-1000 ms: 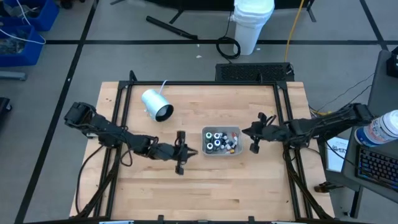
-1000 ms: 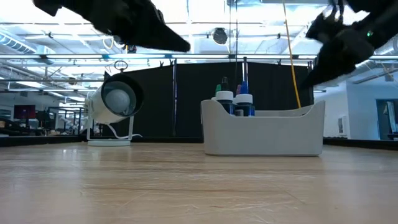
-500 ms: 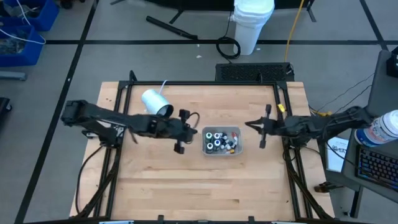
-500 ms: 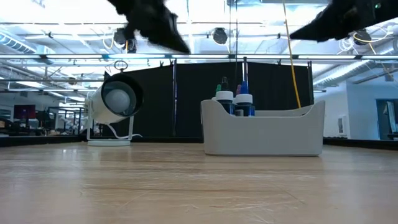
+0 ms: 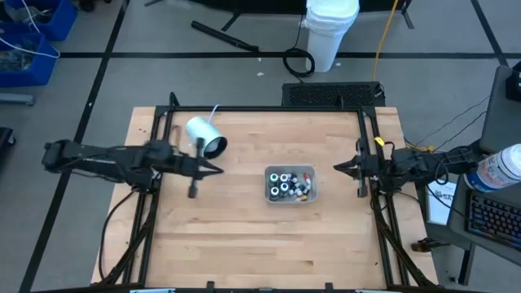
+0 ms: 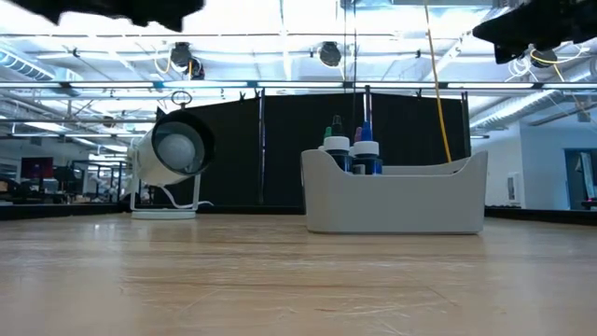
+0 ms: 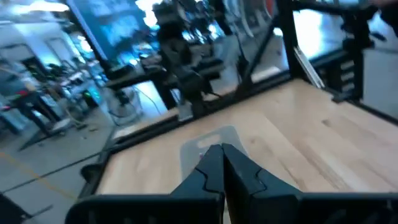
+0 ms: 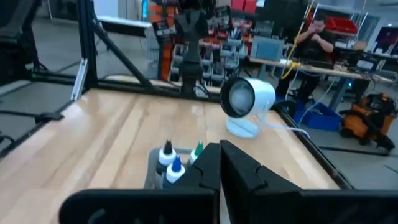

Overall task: Pick & Place food coloring
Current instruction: Return to Home Position

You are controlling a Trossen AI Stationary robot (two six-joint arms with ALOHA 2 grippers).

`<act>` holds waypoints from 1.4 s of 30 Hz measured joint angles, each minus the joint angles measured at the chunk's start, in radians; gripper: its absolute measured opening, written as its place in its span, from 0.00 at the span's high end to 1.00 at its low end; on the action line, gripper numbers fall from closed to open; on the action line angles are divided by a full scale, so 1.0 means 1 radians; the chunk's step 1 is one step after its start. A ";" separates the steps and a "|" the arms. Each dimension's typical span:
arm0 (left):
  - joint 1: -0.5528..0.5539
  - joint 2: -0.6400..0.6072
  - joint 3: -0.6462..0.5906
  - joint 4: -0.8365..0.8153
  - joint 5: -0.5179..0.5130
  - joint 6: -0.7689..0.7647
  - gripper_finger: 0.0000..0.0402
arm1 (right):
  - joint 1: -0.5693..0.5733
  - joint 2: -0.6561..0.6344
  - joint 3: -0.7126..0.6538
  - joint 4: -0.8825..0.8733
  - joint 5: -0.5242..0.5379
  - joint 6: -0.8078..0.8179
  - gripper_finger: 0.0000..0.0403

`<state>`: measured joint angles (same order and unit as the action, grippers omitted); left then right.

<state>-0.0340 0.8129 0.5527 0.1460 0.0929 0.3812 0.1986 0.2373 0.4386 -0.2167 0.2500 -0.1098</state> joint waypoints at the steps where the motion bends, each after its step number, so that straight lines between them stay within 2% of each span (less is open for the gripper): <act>1: 0.004 -0.055 -0.029 -0.003 -0.006 -0.013 1.00 | 0.000 -0.009 -0.007 0.012 -0.004 0.001 1.00; 5: 0.008 -0.214 -0.113 0.021 -0.003 -0.051 1.00 | 0.000 -0.062 -0.027 0.029 -0.017 0.004 1.00; 8: 0.008 -0.257 -0.180 0.141 0.050 -0.051 1.00 | 0.000 -0.100 -0.079 0.069 -0.018 0.025 1.00; 11: 0.008 -0.281 -0.235 0.172 0.088 -0.046 1.00 | 0.000 -0.139 -0.156 0.147 -0.019 0.010 1.00; 14: 0.020 -0.316 -0.307 0.206 0.051 -0.055 1.00 | 0.000 -0.177 -0.209 0.219 -0.017 -0.003 1.00; 17: 0.037 -0.360 -0.375 0.299 0.049 -0.078 1.00 | 0.000 -0.225 -0.231 0.210 -0.017 0.000 1.00; 25: 0.070 -0.532 -0.535 0.314 0.046 -0.149 1.00 | 0.000 -0.236 -0.227 0.173 -0.016 -0.004 1.00; 29: 0.081 -0.579 -0.543 0.265 0.046 -0.176 1.00 | 0.000 -0.236 -0.244 0.158 -0.007 0.003 1.00; 34: 0.080 -0.579 -0.543 0.234 0.048 -0.182 1.00 | -0.001 -0.236 -0.314 0.161 0.092 0.054 1.00; 39: 0.080 -0.577 -0.543 0.218 0.046 -0.202 1.00 | -0.001 -0.235 -0.415 0.306 0.087 0.076 1.00; 42: 0.078 -0.577 -0.543 0.215 0.044 -0.205 1.00 | -0.001 -0.236 -0.419 0.315 0.087 0.068 1.00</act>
<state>0.0444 0.2359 0.0101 0.3607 0.1374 0.1763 0.1978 0.0017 0.0196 0.0984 0.3374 -0.0418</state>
